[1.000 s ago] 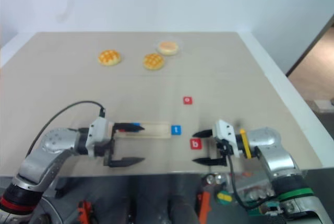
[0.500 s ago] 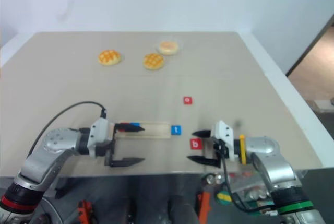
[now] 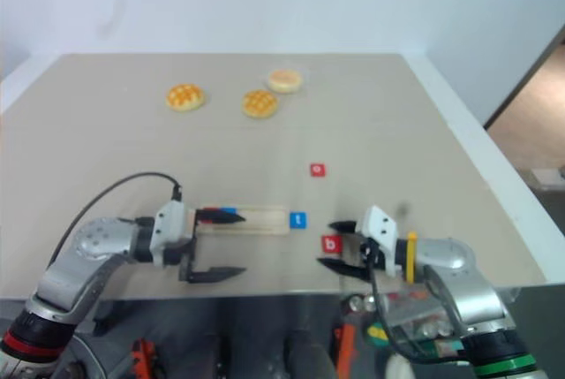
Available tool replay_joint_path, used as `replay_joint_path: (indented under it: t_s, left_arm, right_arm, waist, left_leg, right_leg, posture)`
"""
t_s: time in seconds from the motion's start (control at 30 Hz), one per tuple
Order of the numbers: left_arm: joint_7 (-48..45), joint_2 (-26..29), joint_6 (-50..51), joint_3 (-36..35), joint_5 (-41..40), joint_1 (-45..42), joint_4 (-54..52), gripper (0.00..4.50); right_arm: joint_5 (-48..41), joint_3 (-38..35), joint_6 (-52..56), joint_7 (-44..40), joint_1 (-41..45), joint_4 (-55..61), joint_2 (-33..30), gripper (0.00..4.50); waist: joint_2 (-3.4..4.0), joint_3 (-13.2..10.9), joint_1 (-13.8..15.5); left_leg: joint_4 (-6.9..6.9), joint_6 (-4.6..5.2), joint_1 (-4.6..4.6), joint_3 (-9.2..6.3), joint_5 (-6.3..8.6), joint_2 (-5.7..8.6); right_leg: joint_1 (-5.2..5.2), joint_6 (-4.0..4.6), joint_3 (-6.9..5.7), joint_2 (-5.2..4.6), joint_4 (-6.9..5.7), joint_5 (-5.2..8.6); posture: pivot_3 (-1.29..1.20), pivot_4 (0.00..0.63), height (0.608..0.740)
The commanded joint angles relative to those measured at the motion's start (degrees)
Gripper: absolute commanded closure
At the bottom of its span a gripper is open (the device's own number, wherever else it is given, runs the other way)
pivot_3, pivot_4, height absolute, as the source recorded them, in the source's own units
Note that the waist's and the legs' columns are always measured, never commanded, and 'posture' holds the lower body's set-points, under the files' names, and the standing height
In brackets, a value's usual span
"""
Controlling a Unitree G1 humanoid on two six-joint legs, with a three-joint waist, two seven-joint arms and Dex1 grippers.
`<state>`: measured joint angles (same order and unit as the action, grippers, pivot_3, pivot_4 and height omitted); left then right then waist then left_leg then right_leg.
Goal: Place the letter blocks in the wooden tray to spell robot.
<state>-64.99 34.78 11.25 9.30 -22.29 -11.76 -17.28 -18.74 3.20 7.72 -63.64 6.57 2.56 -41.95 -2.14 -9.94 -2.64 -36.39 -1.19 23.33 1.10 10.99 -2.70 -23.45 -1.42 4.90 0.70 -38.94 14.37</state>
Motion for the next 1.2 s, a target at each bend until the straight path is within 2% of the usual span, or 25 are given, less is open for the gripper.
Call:
replay_joint_path:
  t_s: [0.03, 0.17, 0.2, 0.57, 0.7, 0.9, 1.13, 1.2]
  left_arm:
    - [0.31, -0.20, -1.11, 0.53, 0.81, -0.21, -0.38, 0.00]
    - [0.33, -0.19, -1.22, 0.62, 1.10, -0.25, -0.20, 0.00]
    - [0.34, -0.16, -1.23, 0.63, 1.14, -0.23, -0.17, 0.00]
    - [2.37, -0.27, -0.34, -0.56, 1.20, 0.60, -0.27, 0.00]
    - [6.81, -0.57, 0.97, -4.94, -0.13, 1.54, 0.43, 0.00]
    - [12.37, -1.04, 2.17, -11.18, -2.04, 7.00, -1.16, 0.00]
    - [15.37, -1.61, 0.98, -14.81, -2.39, 11.65, -2.80, 0.00]
    - [15.61, -1.47, 0.89, -15.11, -2.15, 12.48, -3.24, 0.00]
  right_arm:
    - [-1.35, -2.18, 2.88, 1.58, -1.42, 5.97, -0.76, 1.77]
    - [-1.11, -2.16, 3.72, 1.32, -1.51, 6.99, -0.92, 3.12]
    - [-1.10, -2.15, 3.89, 1.29, -1.49, 7.14, -0.90, 3.31]
    - [-1.07, -2.44, 5.29, 1.82, 0.30, 9.23, -0.91, 3.31]
    - [-2.00, -0.42, 11.23, 2.91, 8.95, 11.31, 0.23, 3.31]
    - [2.39, 10.94, 20.32, 6.40, 24.93, 10.64, 8.20, 3.31]
    - [9.23, 19.40, 15.49, 6.12, 33.83, -3.18, 16.88, 3.31]
    - [10.10, 20.04, 14.07, 5.20, 35.38, -6.20, 18.03, 3.31]
  waist:
    - [0.00, 0.00, -0.01]
    - [0.00, -0.01, -0.01]
    - [-0.01, -0.02, -0.01]
    - [0.00, -0.03, -0.01]
    - [0.08, -0.30, -0.32]
    - [0.04, -0.31, -0.42]
    - [0.03, -0.30, 0.09]
    - [0.03, -0.30, 0.10]
  left_leg:
    - [0.03, -0.02, 0.01, 0.00, 0.01, 0.00]
    - [0.03, -0.03, 0.01, -0.01, 0.02, -0.01]
    - [0.03, -0.03, 0.01, -0.01, 0.02, -0.01]
    - [0.05, -0.05, 0.01, -0.01, 0.03, -0.02]
    - [0.04, -0.05, 0.00, 0.08, 0.03, -0.05]
    - [0.19, -0.10, 0.01, -0.13, 0.06, -0.20]
    - [0.27, -0.28, 0.91, -0.13, 0.17, -0.11]
    - [0.25, -0.29, 0.97, -0.17, 0.17, -0.04]
  right_leg:
    - [-0.01, -0.01, 0.00, 0.00, 0.00, 0.02]
    - [-0.02, 0.00, 0.00, 0.00, 0.01, 0.03]
    - [-0.02, 0.00, 0.00, 0.00, 0.01, 0.03]
    - [-0.03, 0.00, 0.00, 0.01, 0.03, 0.04]
    - [-0.07, 0.03, 0.05, 0.01, 0.02, 0.01]
    - [-0.10, 0.11, -0.17, 0.15, 0.02, 0.05]
    - [-0.90, -0.15, -0.19, 0.03, -0.02, 0.14]
    - [-0.90, 0.09, -0.22, -0.05, -0.02, 0.00]
  posture:
    - [0.00, 0.150, 0.740]
    - [0.00, 0.150, 0.740]
    - [0.00, 0.150, 0.740]
    - [0.00, 0.150, 0.740]
    - [0.00, 0.150, 0.740]
    - [0.00, 0.150, 0.740]
    - [0.00, 0.150, 0.740]
    - [0.00, 0.150, 0.740]
